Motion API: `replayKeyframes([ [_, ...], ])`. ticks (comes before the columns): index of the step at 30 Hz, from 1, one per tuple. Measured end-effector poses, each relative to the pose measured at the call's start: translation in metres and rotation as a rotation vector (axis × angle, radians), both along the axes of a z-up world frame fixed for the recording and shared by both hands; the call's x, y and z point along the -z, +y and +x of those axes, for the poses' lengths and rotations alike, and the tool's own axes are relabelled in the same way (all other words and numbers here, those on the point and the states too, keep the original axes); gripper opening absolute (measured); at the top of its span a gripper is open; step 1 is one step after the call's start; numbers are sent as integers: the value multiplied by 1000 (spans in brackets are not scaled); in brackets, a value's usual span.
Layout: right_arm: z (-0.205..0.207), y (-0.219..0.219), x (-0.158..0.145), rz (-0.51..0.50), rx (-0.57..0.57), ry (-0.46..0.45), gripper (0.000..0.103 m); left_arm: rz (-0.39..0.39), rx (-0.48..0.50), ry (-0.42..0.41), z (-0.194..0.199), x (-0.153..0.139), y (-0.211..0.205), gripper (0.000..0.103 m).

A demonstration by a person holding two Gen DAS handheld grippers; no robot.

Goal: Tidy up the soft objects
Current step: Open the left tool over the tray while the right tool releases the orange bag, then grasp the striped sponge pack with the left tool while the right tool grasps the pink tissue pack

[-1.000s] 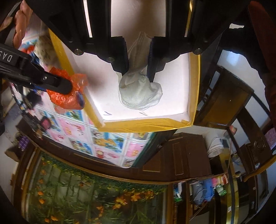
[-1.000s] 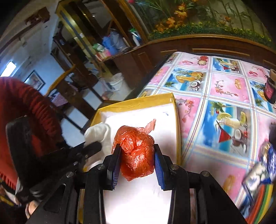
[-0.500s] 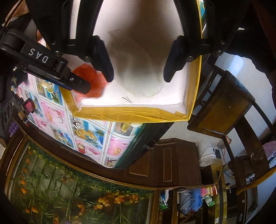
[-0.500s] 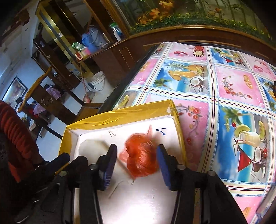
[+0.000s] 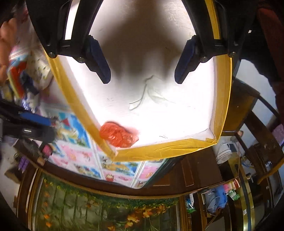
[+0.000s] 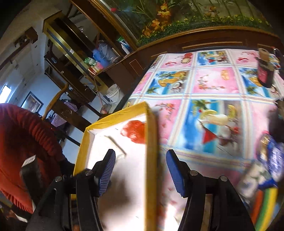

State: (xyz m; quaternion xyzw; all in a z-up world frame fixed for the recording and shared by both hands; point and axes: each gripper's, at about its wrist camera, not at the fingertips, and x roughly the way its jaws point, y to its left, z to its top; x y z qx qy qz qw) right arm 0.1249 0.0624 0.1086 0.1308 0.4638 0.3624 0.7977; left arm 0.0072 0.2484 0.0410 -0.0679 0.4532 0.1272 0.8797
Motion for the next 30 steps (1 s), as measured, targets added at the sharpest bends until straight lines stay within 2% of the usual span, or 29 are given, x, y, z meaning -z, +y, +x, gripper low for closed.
replayKeyframes([
  [3, -19, -49, -6, 27, -7, -32, 64, -28, 3, 20, -13, 3, 5, 74],
  [6, -33, -110, -16, 62, 17, -77, 64, 30, 4, 5, -29, -3, 2, 74],
  [8, -37, -149, -20, 80, 68, -106, 64, 61, -16, -56, -44, -18, -4, 74],
  [10, -41, -191, -19, 118, 132, -117, 66, 42, 0, -136, -54, -37, -17, 74],
  [11, -41, -207, -17, 130, 156, -114, 69, 39, 16, -169, -58, -46, -27, 74],
  [14, -38, -248, -2, 165, 221, -67, 70, 6, 117, -227, -58, -59, -70, 84],
  [15, -38, -254, 3, 172, 229, -43, 70, -24, 158, -236, -57, -58, -87, 88],
  [18, -39, -261, 13, 179, 218, 2, 70, -115, 286, -219, -51, -36, -143, 88],
  [21, -50, -251, 10, 193, 149, -13, 72, -128, 383, -180, -54, -13, -189, 88],
  [22, -56, -245, 13, 217, 92, 1, 72, -124, 412, -168, -55, -7, -201, 88],
  [24, -62, -233, 13, 257, -6, 22, 72, -114, 454, -154, -59, 0, -212, 88],
  [26, -70, -223, 9, 316, -104, 25, 72, -102, 457, -152, -62, 5, -213, 88],
  [28, -74, -224, 3, 331, -114, 0, 77, -119, 446, -133, -59, 11, -209, 88],
  [30, -74, -230, 2, 307, -66, -16, 79, -153, 440, -120, -56, 14, -204, 88],
])
